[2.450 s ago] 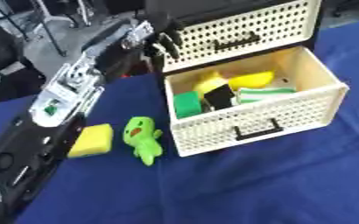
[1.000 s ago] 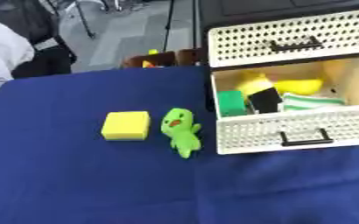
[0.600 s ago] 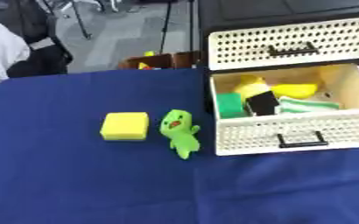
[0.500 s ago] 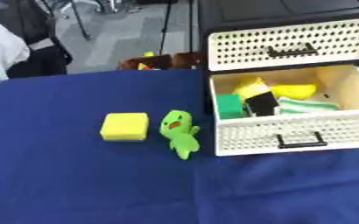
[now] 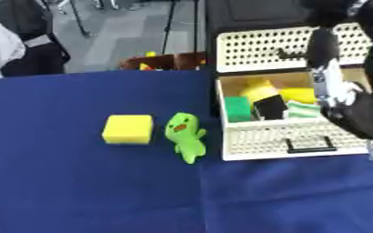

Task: Pick up objects from table and place into drawer.

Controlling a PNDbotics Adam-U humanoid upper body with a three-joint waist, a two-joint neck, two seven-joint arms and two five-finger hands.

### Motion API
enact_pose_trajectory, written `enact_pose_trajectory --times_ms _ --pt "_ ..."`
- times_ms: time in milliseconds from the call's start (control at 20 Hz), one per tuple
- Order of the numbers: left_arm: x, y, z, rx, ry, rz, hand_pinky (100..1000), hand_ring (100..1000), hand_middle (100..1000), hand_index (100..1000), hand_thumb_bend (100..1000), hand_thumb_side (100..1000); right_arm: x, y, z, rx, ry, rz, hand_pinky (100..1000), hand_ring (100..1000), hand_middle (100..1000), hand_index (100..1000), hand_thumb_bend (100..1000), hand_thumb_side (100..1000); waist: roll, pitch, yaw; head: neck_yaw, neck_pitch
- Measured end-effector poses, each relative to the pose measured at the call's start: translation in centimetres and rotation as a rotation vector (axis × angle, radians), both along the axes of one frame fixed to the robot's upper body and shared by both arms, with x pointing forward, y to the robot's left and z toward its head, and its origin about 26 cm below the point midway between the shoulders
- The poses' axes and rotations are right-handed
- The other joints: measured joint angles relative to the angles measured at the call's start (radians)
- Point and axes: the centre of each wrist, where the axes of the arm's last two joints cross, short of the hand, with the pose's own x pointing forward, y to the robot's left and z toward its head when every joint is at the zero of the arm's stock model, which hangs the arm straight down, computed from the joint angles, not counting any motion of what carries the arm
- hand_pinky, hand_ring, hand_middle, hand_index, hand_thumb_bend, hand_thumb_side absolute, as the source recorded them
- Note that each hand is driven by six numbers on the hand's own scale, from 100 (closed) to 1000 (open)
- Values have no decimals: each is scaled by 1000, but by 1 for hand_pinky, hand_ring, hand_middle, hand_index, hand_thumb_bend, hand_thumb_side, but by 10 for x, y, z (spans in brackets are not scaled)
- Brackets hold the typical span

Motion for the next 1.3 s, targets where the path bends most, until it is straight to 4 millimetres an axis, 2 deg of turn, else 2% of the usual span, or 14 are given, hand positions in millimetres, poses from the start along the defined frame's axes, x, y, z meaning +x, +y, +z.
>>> enact_pose_trajectory --times_ms 400,850,1050,1300 --pt "1 -6 -27 29 55 79 551 716 727 905 529 857 -3 -1 -21 -193 153 -79 476 587 614 792 100 1000 -21 -4 3 -12 7" --pt "2 -18 -39 57 78 150 547 706 721 902 524 862 -9 -13 -41 -274 386 -178 402 576 580 780 100 1000 -28 -4 0 -22 4" --pt "2 -19 -43 55 93 161 545 702 718 900 518 864 -13 -21 -51 -303 498 -234 331 569 568 783 100 1000 -28 -4 0 -29 -6" --pt "2 -21 -47 41 106 163 541 697 713 898 510 869 -17 -28 -64 -313 661 -280 323 557 553 772 114 1000 -25 3 1 -36 -17"
